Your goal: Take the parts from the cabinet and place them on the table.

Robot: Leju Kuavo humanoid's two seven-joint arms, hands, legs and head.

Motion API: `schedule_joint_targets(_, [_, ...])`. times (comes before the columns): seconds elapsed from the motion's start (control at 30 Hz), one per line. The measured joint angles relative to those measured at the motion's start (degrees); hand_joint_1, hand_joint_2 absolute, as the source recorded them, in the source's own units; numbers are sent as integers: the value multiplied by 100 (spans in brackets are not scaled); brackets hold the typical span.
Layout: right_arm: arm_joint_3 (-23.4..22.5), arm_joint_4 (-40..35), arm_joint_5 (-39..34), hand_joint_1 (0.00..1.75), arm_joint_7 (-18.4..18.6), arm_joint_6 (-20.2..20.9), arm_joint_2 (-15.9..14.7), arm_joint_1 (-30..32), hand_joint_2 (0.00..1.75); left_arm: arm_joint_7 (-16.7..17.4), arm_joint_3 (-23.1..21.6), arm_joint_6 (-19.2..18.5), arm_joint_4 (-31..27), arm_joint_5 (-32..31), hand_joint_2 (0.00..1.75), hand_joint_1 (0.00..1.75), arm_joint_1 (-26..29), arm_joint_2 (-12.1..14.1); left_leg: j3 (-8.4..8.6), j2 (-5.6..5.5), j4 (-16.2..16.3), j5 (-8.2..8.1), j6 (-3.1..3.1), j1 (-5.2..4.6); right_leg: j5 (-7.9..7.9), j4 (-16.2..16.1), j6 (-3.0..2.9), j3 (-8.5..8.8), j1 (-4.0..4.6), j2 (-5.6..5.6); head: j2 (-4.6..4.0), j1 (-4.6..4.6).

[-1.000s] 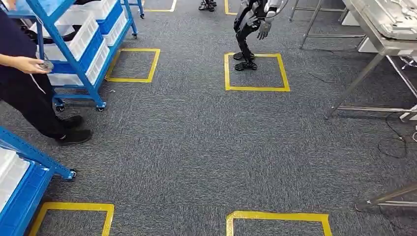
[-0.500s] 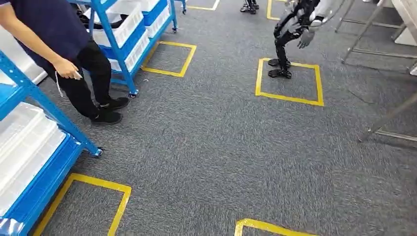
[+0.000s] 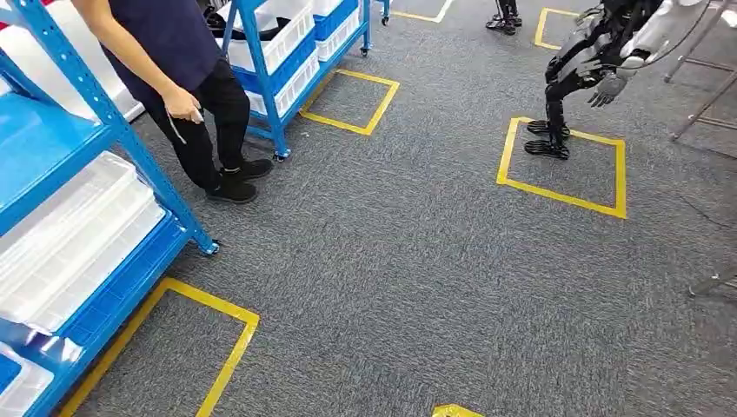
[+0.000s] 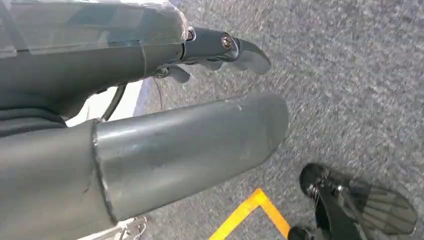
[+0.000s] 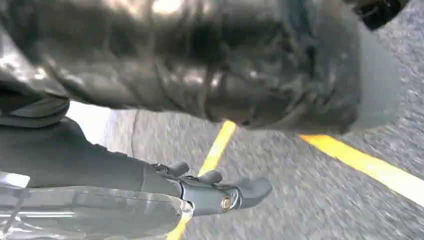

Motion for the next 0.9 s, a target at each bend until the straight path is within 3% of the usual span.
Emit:
schedule_joint_targets(0.03, [-2, 0, 2, 0, 7, 2, 2, -17, 0, 9, -5, -9, -2, -2, 0, 0, 13, 0, -14, -77, -13, 8, -50, 6, 16, -30, -49, 20, -2, -84, 0, 0])
schedule_joint_targets(0.07, [-4, 0, 2, 0, 7, 2, 9, -14, 0, 11, -4, -9, -2, -7, 0, 0, 13, -2, -12, 72, 49, -33, -59, 9, 45, -80, -103, 42, -32, -177, 0, -2])
schedule_joint_targets(0.1, [-4, 0, 4, 0, 7, 2, 9, -2, 0, 13, -7, -11, -2, -13, 0, 0, 12, -11, -82, 389, 230, -173, -80, -8, 41, -98, -142, 55, -22, -237, 0, -4])
schedule_joint_targets(0.13, [-7, 2, 4, 0, 7, 2, 9, 14, 0, 22, -9, -13, -7, -22, 0, 0, 0, -13, -267, 540, 602, -409, -100, -2, 34, -96, -173, 56, -9, -326, 0, -2])
schedule_joint_targets(0.17, [-9, 2, 4, 0, 7, 7, 9, 29, 0, 22, -13, -13, -11, -26, 0, 0, -12, -13, -497, 602, 1077, -654, -122, 4, 25, -94, -188, 54, 7, -418, 0, -2])
schedule_joint_targets(0.2, [-11, 2, 4, 0, 7, 4, 9, 34, 0, 22, -13, -13, -13, -33, 0, 0, -13, -13, -702, 621, 1508, -830, -137, 8, 18, -93, -197, 51, 16, -510, 0, -2])
schedule_joint_targets(0.23, [-13, 2, 4, 0, 7, 4, 9, 33, 0, 22, -15, -13, -13, -44, 0, 0, -7, -13, -838, 635, 1802, -893, -149, 8, 11, -92, -201, 51, 22, -598, 0, -2])
schedule_joint_targets(0.27, [-13, 2, 4, 0, 7, 4, 9, 32, 0, 22, -20, -13, -13, -48, 0, 0, 3, -13, -820, 648, 1777, -815, -151, 8, 2, -92, -199, 58, 23, -667, 0, -2])
schedule_joint_targets(0.3, [-13, 2, 7, 0, 7, 7, 9, 26, 0, 24, -24, -17, -13, -50, 0, 0, 24, -13, -666, 671, 1491, -620, -144, 7, -10, -90, -195, 71, 24, -732, 0, -2])
schedule_joint_targets(0.33, [-13, 2, 11, 0, 7, 9, 9, 19, 0, 22, -31, -20, -13, -59, 0, 0, 40, -11, -394, 716, 985, -357, -130, 7, -24, -90, -179, 94, 24, -797, 0, -2])
schedule_joint_targets(0.37, [-13, 2, 15, 0, 7, 22, 11, 15, 0, 22, -44, -22, -13, -66, 0, 0, 40, -11, -87, 851, 424, -114, -103, 0, -45, -90, -159, 127, 24, -864, 0, -2])
schedule_joint_targets(0.4, [-13, 2, 20, 0, 4, 22, 11, 20, 0, 11, -53, -24, -15, -70, 0, 0, 32, -11, 93, 1151, 50, -91, -70, -25, -65, -93, -130, 154, 39, -919, 0, -2])
schedule_joint_targets(0.43, [-17, 2, 22, 0, 0, 28, 11, 22, 0, 4, -61, -26, -17, -83, 0, 0, 9, -11, 108, 1102, 17, -85, -19, -74, -96, -75, -88, 160, 69, -987, 0, 2])
schedule_joint_targets(0.53, [-24, 2, 24, 0, -4, 31, 13, -32, 0, -4, -77, -29, -20, -105, 0, 0, 39, -9, 48, 935, 22, -88, 57, -97, -97, -110, -16, 213, 57, -1120, 0, -4])
schedule_joint_targets(0.57, [-26, 0, 26, 0, -4, 31, 13, -46, 0, -7, -83, -29, -20, -118, 0, 0, 41, -11, 141, 867, -54, -39, 123, -34, -136, -93, 45, 230, 60, -1070, 0, -2])
schedule_joint_targets(0.6, [-31, 0, 26, 0, -4, 31, 11, -39, 0, -7, -94, -29, -20, -129, 0, 0, 41, -15, 144, 820, -78, -24, 144, -31, -233, 28, 71, 204, 25, -725, 0, 0])
schedule_joint_targets(0.63, [-44, 0, 26, 0, -9, 31, 13, -29, 0, -7, -101, -33, -20, -142, 0, 0, 39, -13, 134, 776, -78, -10, 178, -26, -422, 304, 73, 68, 22, -521, 0, 2])
schedule_joint_targets(0.67, [-52, 2, 22, 0, -5, 33, 13, -21, 0, -7, -105, -33, -24, -153, 0, 0, 30, -13, 124, 713, -77, -8, 188, -28, -681, 798, 82, -181, 12, -413, 0, 2])
schedule_joint_targets(0.7, [-57, 0, 22, 0, -4, 33, 13, -3, 0, -7, -109, -33, -24, -173, 0, 0, 21, -13, 118, 655, -76, -7, 202, -36, -865, 1261, 91, -419, 12, -388, 0, -2])
schedule_joint_targets(0.73, [-61, 2, 20, 0, -4, 33, 13, 5, 0, -7, -112, -33, -26, -186, 0, 0, 18, -13, 117, 562, -70, -9, 205, -40, -940, 1639, 97, -629, 14, -378, -2, 0])
schedule_joint_targets(0.77, [-70, 2, 15, 0, -2, 35, 13, 14, 0, -7, -116, -33, -26, -188, 0, 0, 19, -13, 125, 482, -64, -10, 205, -40, -860, 1711, 94, -702, 12, -376, 0, 0])
schedule_joint_targets(0.8, [-85, 2, 11, 0, -2, 37, 13, 16, 0, -7, -120, -33, -26, -193, 0, 0, 19, -13, 140, 391, -61, -14, 203, -39, -627, 1503, 89, -640, 11, -370, 0, 0])
schedule_joint_targets(0.83, [-96, 2, 7, 0, -2, 39, 11, 16, 0, -7, -127, -29, -26, -206, 0, 0, 18, -15, 157, 299, -51, -23, 197, -37, -314, 1064, 76, -465, 7, -339, 0, 0])
schedule_joint_targets(0.87, [-103, 0, 4, 0, -2, 48, 11, 16, 0, -7, -133, -24, -26, -228, 0, 0, 17, -15, 166, 214, -33, -37, 177, -34, -13, 538, 59, -248, 2, -237, 0, 0])
schedule_joint_targets(0.9, [-114, 0, 4, 0, -2, 50, 11, 28, 0, -7, -138, -22, -26, -241, 0, 0, 18, -20, 161, 151, -9, -54, 153, -25, 141, 54, 29, -74, -8, -21, 0, 0])
